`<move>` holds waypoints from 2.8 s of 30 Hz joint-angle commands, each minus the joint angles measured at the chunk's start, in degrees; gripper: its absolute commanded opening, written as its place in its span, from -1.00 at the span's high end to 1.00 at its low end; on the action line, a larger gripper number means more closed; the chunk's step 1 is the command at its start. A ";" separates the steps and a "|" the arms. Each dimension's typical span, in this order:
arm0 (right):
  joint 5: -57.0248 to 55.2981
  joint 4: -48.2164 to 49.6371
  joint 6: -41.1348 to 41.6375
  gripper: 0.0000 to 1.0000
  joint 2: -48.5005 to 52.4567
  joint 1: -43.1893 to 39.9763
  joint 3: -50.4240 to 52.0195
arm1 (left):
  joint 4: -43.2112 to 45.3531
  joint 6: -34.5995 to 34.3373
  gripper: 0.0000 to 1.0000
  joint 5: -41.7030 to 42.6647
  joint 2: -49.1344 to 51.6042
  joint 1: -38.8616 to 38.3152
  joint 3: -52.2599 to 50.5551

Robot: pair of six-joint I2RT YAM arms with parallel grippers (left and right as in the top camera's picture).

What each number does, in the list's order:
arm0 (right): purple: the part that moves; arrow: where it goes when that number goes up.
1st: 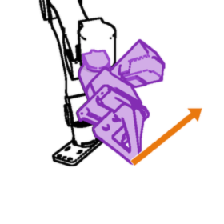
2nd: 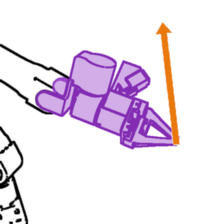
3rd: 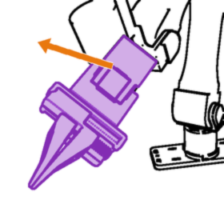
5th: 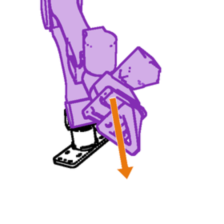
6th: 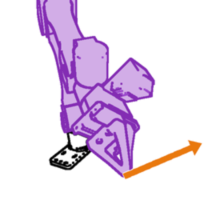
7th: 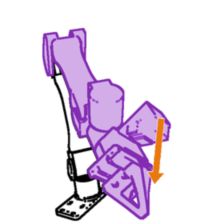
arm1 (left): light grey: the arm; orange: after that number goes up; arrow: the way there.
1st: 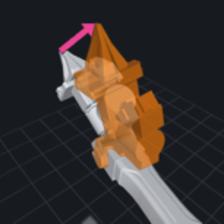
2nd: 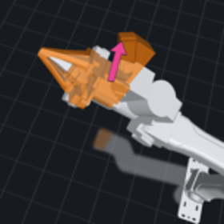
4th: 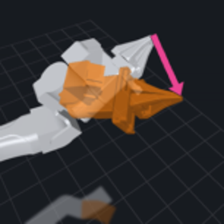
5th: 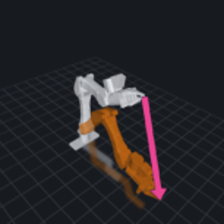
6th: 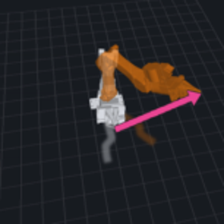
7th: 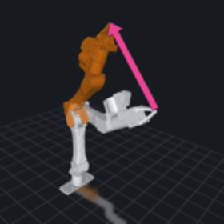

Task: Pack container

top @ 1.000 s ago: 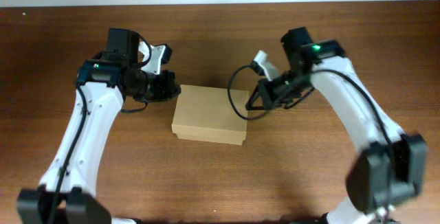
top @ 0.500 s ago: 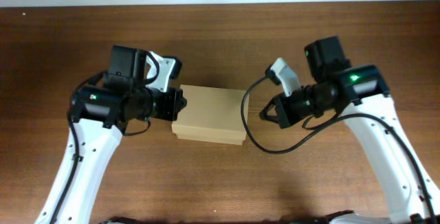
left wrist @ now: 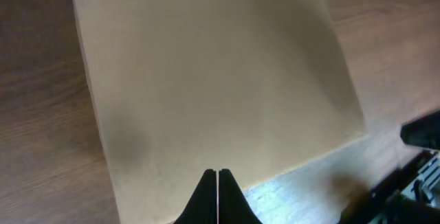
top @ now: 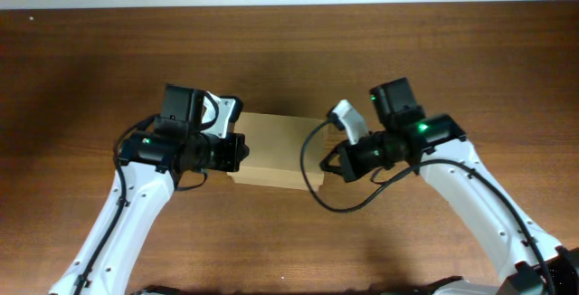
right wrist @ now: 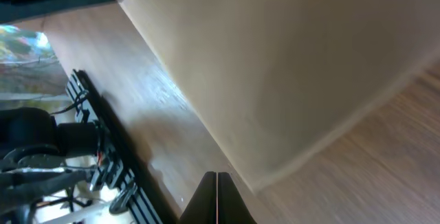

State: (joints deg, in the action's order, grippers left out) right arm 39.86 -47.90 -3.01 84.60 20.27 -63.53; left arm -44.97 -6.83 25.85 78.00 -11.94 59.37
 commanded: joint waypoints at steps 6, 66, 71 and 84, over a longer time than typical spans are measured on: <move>-7.58 1.86 3.50 0.92 2.29 3.96 0.37 | 2.62 -2.14 0.96 -0.44 0.00 -0.07 -3.56; -7.17 -17.29 3.52 0.92 -20.94 4.42 -6.56 | 4.33 -10.27 0.97 -13.27 1.05 -2.58 -5.77; -7.17 -17.97 3.52 0.92 -20.94 4.42 -6.56 | 5.18 -10.29 0.97 -13.90 4.00 -3.45 -5.77; -7.19 -18.38 3.52 0.93 -20.94 4.42 -6.56 | -3.30 -10.32 0.96 -16.68 -5.75 -3.41 -1.20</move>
State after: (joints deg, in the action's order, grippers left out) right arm 32.95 -66.13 0.25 64.34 24.12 -69.34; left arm -46.65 -16.78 11.18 77.65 -15.05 55.24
